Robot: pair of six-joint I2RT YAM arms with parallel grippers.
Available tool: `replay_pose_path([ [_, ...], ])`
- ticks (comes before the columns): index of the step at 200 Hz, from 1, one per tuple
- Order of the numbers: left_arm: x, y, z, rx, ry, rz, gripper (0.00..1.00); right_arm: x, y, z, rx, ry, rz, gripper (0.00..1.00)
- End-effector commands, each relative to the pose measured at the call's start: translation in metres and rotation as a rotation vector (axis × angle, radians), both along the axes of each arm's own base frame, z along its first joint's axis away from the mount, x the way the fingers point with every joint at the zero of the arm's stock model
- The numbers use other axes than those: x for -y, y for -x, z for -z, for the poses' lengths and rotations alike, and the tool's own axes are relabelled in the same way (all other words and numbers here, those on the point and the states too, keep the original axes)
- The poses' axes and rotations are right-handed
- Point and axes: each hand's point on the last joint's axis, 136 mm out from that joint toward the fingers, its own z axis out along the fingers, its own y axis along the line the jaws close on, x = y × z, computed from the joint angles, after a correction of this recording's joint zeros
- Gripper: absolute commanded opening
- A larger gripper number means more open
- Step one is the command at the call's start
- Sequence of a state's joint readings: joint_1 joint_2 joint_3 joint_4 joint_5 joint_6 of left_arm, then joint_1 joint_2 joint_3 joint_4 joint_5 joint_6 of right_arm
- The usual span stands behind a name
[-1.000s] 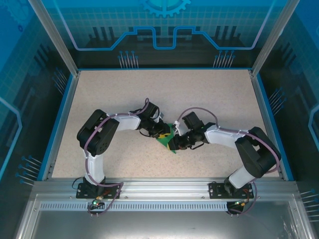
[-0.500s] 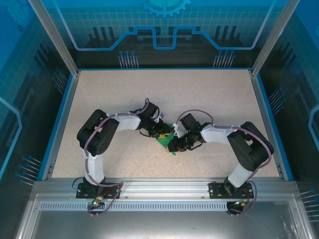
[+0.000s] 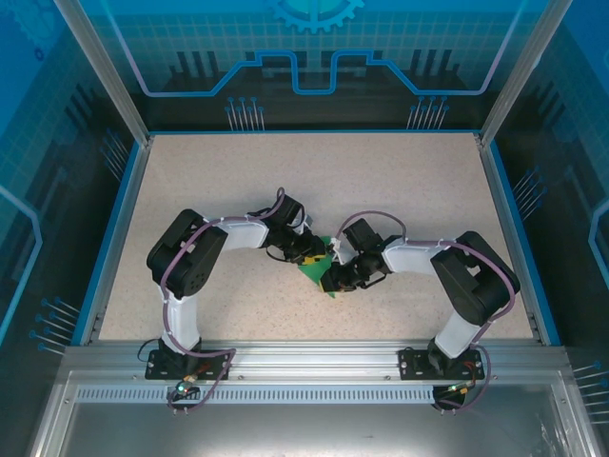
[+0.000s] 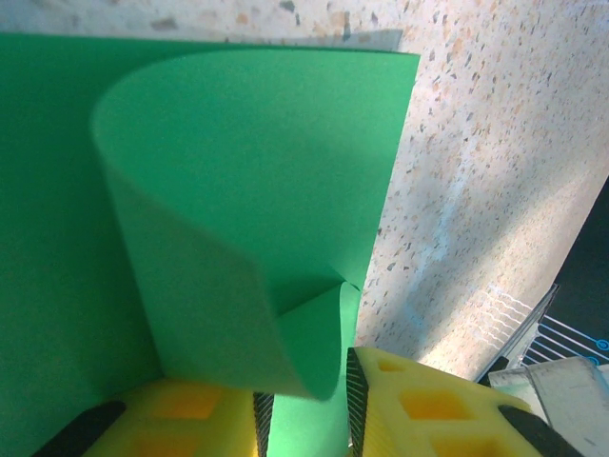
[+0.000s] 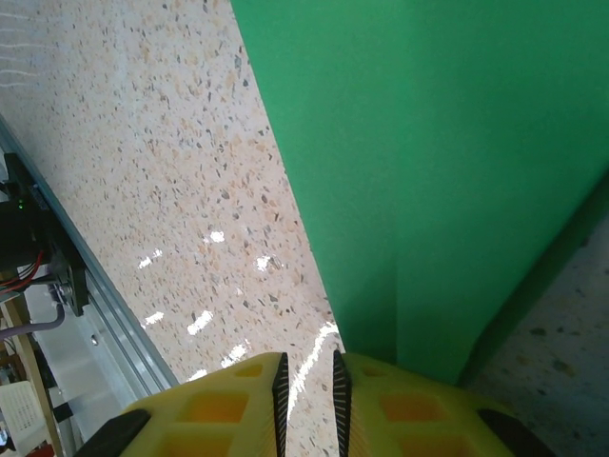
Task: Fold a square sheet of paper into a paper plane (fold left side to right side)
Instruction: Fourth fold the wing at the center of the table.
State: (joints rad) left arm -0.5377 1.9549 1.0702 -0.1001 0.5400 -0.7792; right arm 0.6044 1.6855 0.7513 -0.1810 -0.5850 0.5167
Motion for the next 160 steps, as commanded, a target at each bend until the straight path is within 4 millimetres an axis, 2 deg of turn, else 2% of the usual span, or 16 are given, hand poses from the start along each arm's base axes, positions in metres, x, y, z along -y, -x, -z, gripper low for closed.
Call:
replay_pose_path([
  [1,-0.020,0.025,0.038,-0.112,-0.118,-0.007,0.30,0.007,0.015,0.015,-0.050,0.037,-0.016,0.22],
  [87,-0.021,0.027,0.040,-0.115,-0.123,-0.007,0.30,0.007,0.033,0.019,-0.101,0.050,-0.042,0.22],
  [116,-0.024,0.026,0.041,-0.117,-0.133,-0.013,0.30,0.015,0.041,0.025,-0.123,0.085,-0.039,0.22],
  [160,-0.025,0.027,0.046,-0.127,-0.144,-0.015,0.30,0.024,0.051,0.020,-0.130,0.110,-0.045,0.22],
])
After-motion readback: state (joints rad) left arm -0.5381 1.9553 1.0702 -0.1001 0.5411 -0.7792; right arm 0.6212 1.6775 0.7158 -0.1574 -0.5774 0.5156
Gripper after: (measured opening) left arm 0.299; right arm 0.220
